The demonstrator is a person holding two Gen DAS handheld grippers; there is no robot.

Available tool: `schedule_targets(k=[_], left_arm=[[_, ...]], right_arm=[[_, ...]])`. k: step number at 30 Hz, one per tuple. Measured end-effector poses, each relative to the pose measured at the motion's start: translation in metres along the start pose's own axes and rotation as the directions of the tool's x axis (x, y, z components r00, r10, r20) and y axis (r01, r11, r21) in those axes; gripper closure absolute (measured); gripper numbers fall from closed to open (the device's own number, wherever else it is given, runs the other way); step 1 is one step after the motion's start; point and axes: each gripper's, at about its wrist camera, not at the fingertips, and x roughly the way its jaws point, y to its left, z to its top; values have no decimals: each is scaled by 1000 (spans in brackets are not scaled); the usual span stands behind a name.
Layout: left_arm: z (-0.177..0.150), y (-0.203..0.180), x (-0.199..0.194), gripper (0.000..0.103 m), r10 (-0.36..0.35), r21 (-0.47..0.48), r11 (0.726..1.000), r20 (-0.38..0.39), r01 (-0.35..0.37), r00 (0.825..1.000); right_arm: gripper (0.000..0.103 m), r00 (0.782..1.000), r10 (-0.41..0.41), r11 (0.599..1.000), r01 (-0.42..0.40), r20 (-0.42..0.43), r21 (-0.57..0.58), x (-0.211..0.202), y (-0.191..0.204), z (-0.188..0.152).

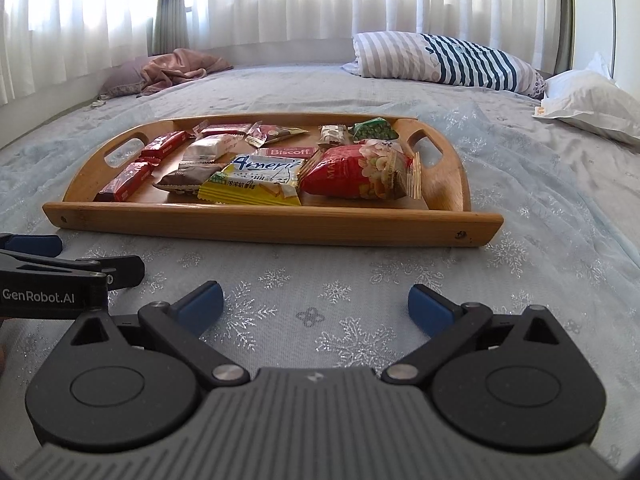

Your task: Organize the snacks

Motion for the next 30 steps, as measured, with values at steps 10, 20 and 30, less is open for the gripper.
schedule_targets(k=[10, 20, 30], left_arm=[[0, 1, 0, 0, -4, -5, 1000, 2, 4, 1000], [-1, 1, 1, 0, 3, 2, 1000, 6, -3, 1000], [-2, 0, 1, 0, 4, 4, 1000, 7, -4, 1000]], right_arm=[[0, 1000, 0, 1000, 0, -1, 0, 0, 0, 0], [0, 1000, 0, 1000, 0, 0, 0, 0, 0, -1], [0, 1000, 0, 1000, 0, 0, 0, 0, 0, -1]])
